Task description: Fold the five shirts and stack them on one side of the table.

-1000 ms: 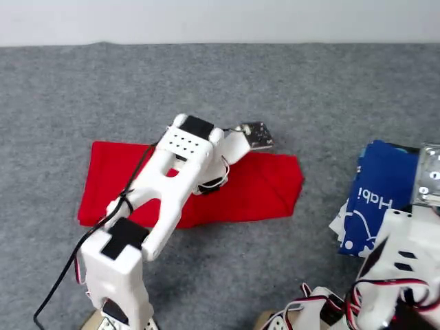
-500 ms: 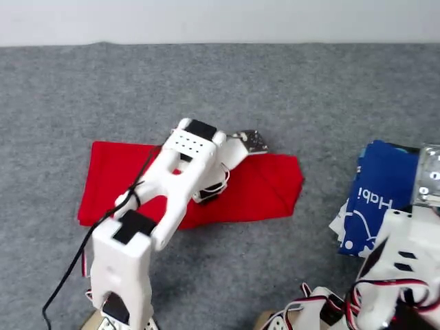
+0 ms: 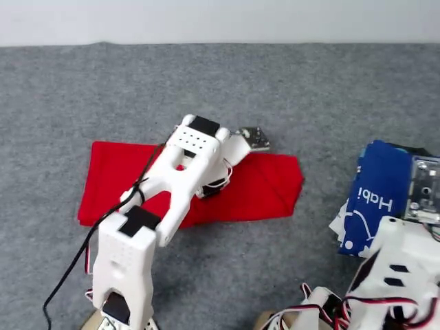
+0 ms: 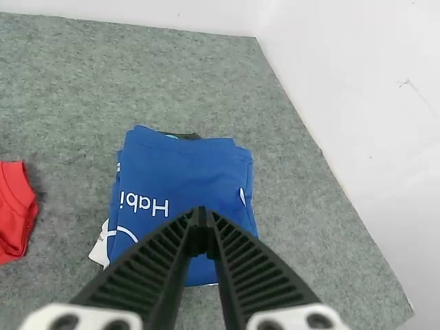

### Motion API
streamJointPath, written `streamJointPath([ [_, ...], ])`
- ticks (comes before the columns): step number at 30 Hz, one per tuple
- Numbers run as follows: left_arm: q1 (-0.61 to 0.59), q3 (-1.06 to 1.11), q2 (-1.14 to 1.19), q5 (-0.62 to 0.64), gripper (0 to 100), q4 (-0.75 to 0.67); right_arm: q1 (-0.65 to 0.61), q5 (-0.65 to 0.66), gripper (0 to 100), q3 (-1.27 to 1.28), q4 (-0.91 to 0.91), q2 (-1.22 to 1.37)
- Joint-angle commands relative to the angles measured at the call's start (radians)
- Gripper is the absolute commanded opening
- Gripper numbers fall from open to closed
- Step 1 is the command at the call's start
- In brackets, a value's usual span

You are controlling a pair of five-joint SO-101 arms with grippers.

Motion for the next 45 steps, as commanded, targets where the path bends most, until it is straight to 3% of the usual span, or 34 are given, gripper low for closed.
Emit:
streamJointPath([
  [1,-0.006,-0.036,-0.15,0.031,1,0.049,0.01,0.012,1.0,0.003,0.039,0.002],
  [7,-0.018,-0.036,-0.252,0.13,4,0.12,0.01,0.012,1.1,0.003,0.039,0.002],
  [12,-0.152,-0.035,-0.262,0.209,13,0.14,0.008,0.012,1.1,0.005,0.039,0.002],
  [16,-0.224,0.001,-0.267,0.204,14,0.135,0.007,0.012,1.1,0.005,0.039,0.002],
  [26,-0.588,0.002,-0.261,0.207,14,0.049,0.007,0.012,1.3,0.005,0.039,0.001],
  [30,-0.695,0.002,-0.236,0.206,19,0.031,0.005,0.012,1.4,0.005,0.039,0.004],
  [37,-0.743,-0.044,-0.068,0.206,22,0.002,0.007,0.012,1.4,0.005,0.039,0.001],
  [45,-0.749,-0.265,0.189,0.207,22,0.005,0.01,0.012,1.4,0.005,0.041,-0.001],
])
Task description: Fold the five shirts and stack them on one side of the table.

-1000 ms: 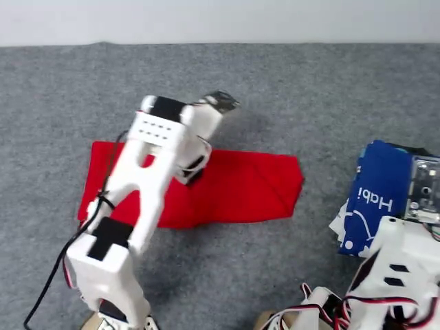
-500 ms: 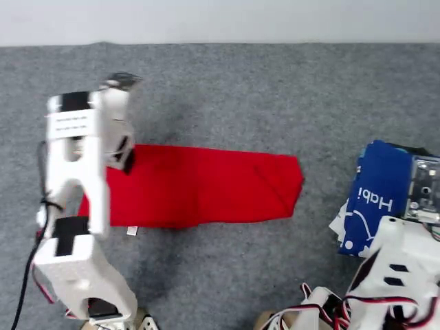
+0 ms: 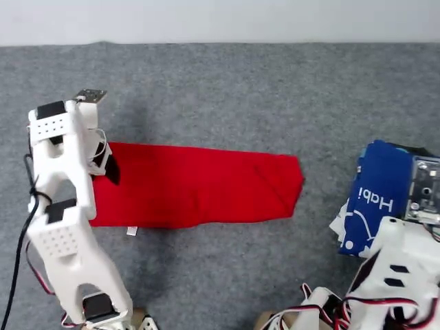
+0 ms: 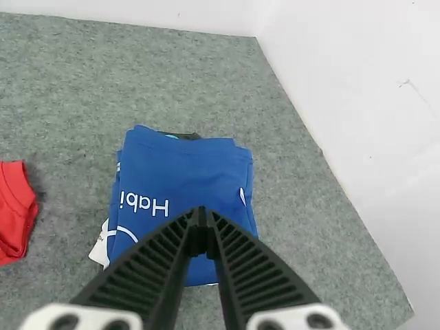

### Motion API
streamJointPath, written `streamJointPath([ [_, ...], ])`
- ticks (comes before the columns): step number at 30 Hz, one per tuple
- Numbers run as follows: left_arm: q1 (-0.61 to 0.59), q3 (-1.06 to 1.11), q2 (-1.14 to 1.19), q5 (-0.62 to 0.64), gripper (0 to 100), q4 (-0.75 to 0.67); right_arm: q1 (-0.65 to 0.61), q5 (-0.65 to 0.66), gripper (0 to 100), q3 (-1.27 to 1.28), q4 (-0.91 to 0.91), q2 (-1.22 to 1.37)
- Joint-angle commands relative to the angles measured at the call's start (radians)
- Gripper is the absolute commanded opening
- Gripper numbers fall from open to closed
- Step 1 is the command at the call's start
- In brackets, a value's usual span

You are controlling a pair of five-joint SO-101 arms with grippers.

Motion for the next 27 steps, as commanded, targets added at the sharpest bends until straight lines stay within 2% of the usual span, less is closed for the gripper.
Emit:
streamJointPath([
  [1,-0.005,-0.128,0.083,0.003,22,0.017,0.01,0.012,1.4,0.005,0.041,-0.001],
  [7,0.002,-0.269,0.328,0.008,19,0.114,0.01,0.014,1.4,0.005,0.041,-0.001],
  [10,-0.008,-0.358,0.387,0.008,11,0.14,0.01,0.029,1.4,0.005,0.041,-0.001],
  [13,-0.008,-0.36,0.381,-0.008,1,0.14,0.01,0.072,1.3,0.005,0.041,-0.001],
  [17,-0.023,-0.36,0.377,-0.057,0,0.14,0.01,0.08,1.2,0.005,0.041,-0.001],
  [24,-0.192,-0.441,0.31,-0.066,0,0.14,0.01,0.081,1.1,0.005,0.039,-0.001],
  [27,-0.233,-0.458,0.284,-0.13,0,0.14,0.01,0.081,1.1,0.005,0.039,0.001],
])
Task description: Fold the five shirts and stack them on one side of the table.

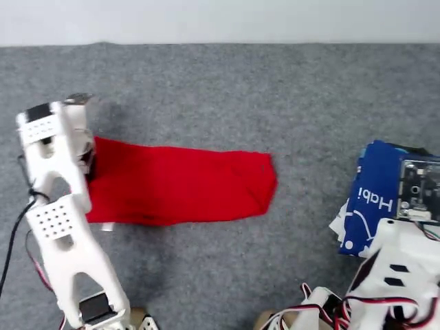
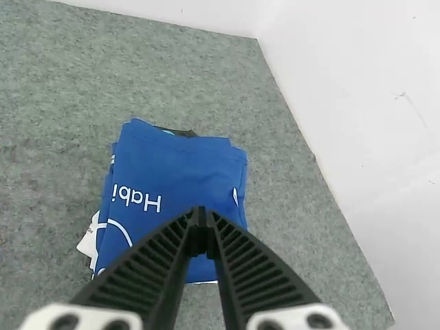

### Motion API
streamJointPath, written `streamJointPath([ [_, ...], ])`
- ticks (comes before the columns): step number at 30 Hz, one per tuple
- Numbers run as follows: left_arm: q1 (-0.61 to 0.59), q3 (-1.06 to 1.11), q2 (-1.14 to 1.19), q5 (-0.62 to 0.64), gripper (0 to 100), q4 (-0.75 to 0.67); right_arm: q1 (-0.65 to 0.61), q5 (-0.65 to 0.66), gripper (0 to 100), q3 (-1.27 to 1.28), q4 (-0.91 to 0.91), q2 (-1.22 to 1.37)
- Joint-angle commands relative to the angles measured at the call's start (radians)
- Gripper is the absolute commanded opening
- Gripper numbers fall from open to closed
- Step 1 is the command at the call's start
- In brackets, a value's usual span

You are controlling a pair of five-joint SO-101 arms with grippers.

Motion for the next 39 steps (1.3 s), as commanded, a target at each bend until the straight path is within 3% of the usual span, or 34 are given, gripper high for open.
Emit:
streamJointPath([
  [1,-0.087,-0.025,-0.048,-0.061,0,0.017,0.01,0.009,1.1,0.005,0.039,0.001],
  [8,-0.031,0.013,-0.149,-0.064,0,0.018,0.008,0.009,1.1,0.005,0.039,0.001],
  [13,0.078,0.257,-0.404,-0.063,0,0.018,0.007,0.009,1.1,0.005,0.039,0.001],
  [18,0.247,0.536,-0.718,-0.015,0,0.015,0.008,0.006,1.1,0.005,0.039,0.001],
  [23,0.454,0.63,-0.911,0.081,0,0.014,0.01,0.006,1.1,0.005,0.039,0.001],
  [32,0.786,0.627,-0.91,0.316,0,-0.012,0.01,0.006,1.1,0.005,0.041,0.001],
  [39,0.914,0.627,-0.792,0.437,0,-0.124,0.01,0.006,1.0,0.035,0.041,-0.008],
])
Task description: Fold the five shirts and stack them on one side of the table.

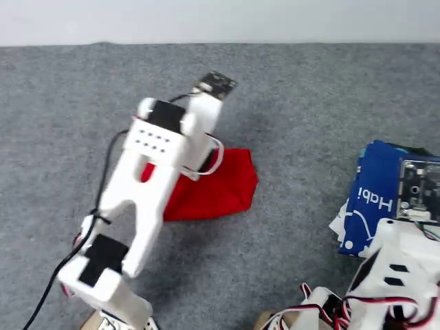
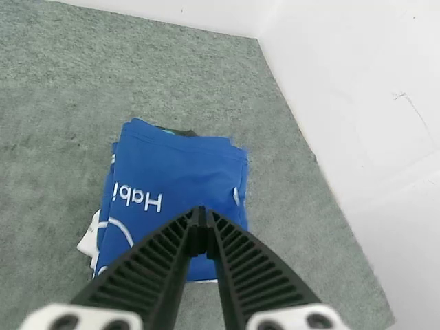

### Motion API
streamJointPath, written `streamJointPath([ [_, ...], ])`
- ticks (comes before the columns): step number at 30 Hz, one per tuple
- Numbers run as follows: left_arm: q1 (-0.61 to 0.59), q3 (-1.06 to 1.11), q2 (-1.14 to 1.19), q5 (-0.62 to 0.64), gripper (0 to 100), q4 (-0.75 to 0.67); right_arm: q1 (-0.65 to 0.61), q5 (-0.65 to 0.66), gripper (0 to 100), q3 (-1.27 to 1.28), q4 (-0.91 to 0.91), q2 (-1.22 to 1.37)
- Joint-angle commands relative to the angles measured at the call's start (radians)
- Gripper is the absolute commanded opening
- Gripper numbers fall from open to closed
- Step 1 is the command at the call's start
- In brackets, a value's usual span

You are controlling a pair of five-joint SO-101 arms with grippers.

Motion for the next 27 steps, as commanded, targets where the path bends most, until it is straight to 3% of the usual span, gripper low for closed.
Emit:
streamJointPath([
  [1,0.044,-0.005,0.031,0.061,0,-0.072,0.01,0.006,1.0,0.008,0.041,-0.016],
  [7,0.083,-0.005,0.077,0.094,2,-0.12,0.01,0.011,1.0,0.084,0.039,-0.074],
  [13,0.1,-0.065,0.075,0.098,18,-0.075,0.01,0.011,1.0,0.146,0.039,-0.136],
  [16,0.072,-0.191,0.075,0.098,20,-0.017,0.01,0.011,1.0,0.146,0.039,-0.14],
  [23,-0.055,-0.453,0.084,0.092,18,0.081,0.01,0.011,1.0,0.146,0.039,-0.145],
  [27,-0.173,-0.415,0.087,0.083,3,0.08,0.01,0.011,1.0,0.146,0.039,-0.145],
])
